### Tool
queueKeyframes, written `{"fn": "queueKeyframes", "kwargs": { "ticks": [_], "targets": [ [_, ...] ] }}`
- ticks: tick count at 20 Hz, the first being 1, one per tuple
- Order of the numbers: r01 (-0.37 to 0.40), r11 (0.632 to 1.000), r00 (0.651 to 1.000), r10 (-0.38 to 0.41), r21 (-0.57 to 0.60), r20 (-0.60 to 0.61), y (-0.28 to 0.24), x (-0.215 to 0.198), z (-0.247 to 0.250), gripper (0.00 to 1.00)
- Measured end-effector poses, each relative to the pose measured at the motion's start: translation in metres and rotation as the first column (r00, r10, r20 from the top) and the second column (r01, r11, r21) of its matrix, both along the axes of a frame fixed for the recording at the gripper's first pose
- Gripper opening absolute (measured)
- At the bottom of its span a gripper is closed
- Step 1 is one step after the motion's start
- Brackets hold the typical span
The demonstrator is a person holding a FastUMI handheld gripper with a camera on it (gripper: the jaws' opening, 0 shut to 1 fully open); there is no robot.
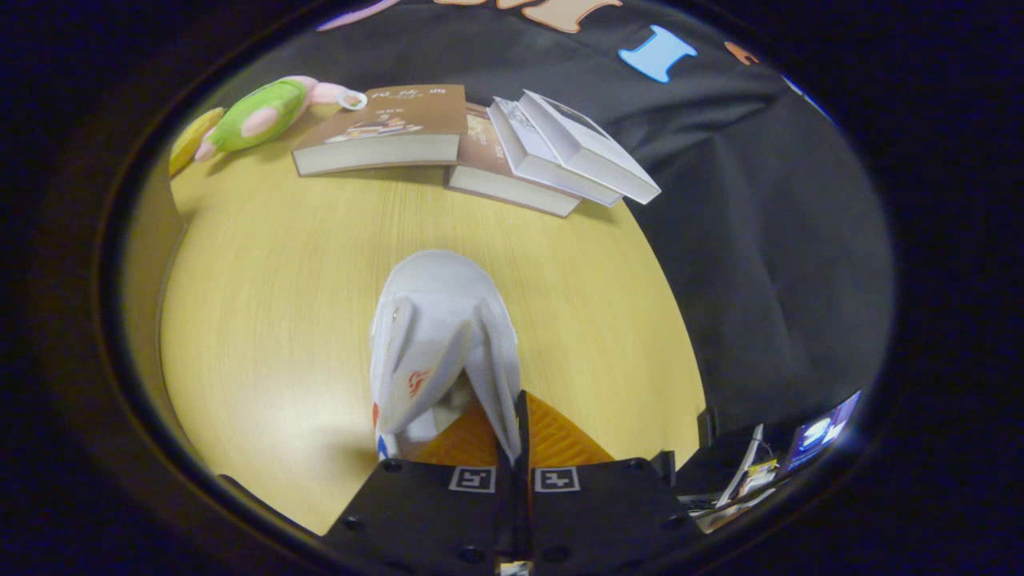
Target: Open the storage box then place both shoes into the box .Put the left shoe in first, then the right shoe, with the right side of both shoes facing outward in a uniform manner.
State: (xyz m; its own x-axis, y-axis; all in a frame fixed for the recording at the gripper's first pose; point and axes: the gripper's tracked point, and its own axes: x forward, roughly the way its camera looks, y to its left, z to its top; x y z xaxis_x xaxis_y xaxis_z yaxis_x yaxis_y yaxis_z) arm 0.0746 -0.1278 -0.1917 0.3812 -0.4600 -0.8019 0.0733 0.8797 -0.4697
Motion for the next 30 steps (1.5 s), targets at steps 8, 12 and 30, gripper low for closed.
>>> {"fn": "queueKeyframes", "kwargs": {
  "ticks": [8,12,30],
  "targets": [
    [0.001,0.999,0.993,0.005,-0.052,0.12,0.011,0.003,0.073,0.04],
    [-0.032,0.992,0.978,0.057,-0.124,0.201,0.034,0.007,0.149,0.04],
    [-0.397,0.907,0.838,0.295,0.142,0.459,0.319,0.032,0.253,0.03]
  ]
}}
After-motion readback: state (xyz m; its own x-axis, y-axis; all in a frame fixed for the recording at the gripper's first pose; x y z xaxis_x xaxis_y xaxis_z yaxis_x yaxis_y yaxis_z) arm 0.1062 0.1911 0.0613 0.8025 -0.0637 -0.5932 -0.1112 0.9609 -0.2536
